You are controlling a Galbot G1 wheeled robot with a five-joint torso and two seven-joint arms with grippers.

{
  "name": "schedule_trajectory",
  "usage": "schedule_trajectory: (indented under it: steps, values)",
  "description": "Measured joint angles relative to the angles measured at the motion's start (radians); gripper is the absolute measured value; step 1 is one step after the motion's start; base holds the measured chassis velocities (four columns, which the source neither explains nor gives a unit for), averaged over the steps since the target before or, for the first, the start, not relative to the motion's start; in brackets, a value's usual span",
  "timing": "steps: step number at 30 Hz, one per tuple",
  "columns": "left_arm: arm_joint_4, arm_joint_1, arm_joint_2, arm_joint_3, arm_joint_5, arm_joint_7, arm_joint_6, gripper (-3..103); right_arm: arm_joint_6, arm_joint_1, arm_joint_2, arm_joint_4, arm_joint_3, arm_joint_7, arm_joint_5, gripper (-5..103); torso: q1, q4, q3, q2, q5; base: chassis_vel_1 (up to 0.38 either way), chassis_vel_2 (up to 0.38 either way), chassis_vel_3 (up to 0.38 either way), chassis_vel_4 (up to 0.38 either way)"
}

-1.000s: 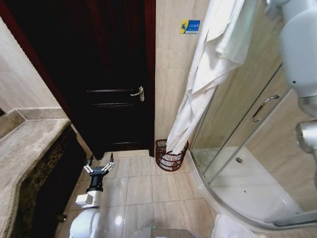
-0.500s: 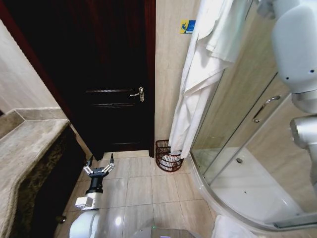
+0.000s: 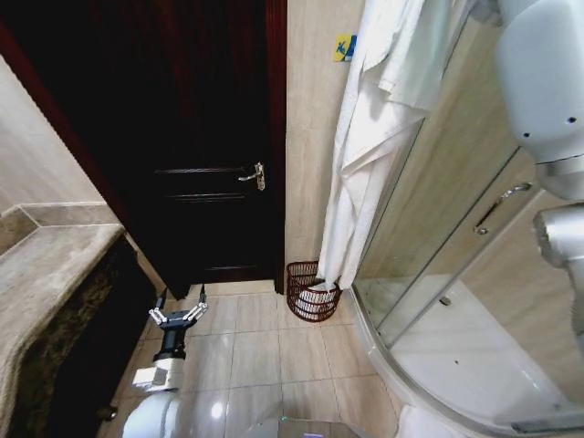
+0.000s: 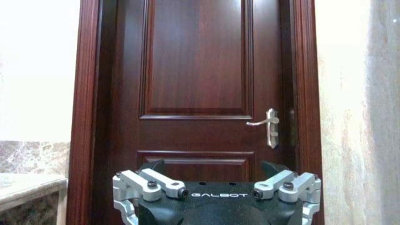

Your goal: Discard the used towel into the hamper.

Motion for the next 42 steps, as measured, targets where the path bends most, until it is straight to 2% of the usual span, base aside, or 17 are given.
schedule_trajectory:
  steps: [8, 15, 29, 32, 42]
  values:
    - [-0.012, 0.013, -0.014, -0.001, 0.003, 0.002, -0.015, 100, 0.001, -0.037, -0.021, 0.020, 0.000, -0.008, -0.014, 8, 0.000, -0.0002, 0.000, 0.000, 0.0000, -0.091, 0.087, 0.090, -0.101]
    - [-0.015, 0.027, -0.023, -0.005, 0.004, 0.003, -0.032, 100, -0.006, -0.122, -0.053, 0.101, 0.007, 0.030, -0.010, 8, 0.000, 0.0000, 0.000, 0.000, 0.0003, -0.073, 0.079, 0.081, -0.074]
    - [-0.004, 0.042, -0.035, -0.017, 0.016, 0.012, -0.066, 100, -0.009, -0.374, -0.099, 0.260, 0.082, 0.070, -0.041, 8, 0.000, -0.0003, 0.000, 0.000, 0.0007, -0.007, 0.009, 0.011, -0.011]
    - [0.001, 0.042, -0.037, -0.014, 0.019, 0.012, -0.067, 100, -0.005, -0.427, -0.102, 0.292, 0.101, 0.081, -0.049, 8, -0.004, -0.0002, -0.004, -0.007, 0.0001, 0.000, 0.000, 0.000, 0.000]
    - [0.004, 0.036, -0.051, 0.000, 0.036, 0.013, -0.072, 100, 0.017, -0.558, -0.092, 0.354, 0.158, 0.093, -0.082, 8, -0.031, 0.0000, -0.037, -0.067, -0.0001, 0.000, 0.000, 0.000, 0.000]
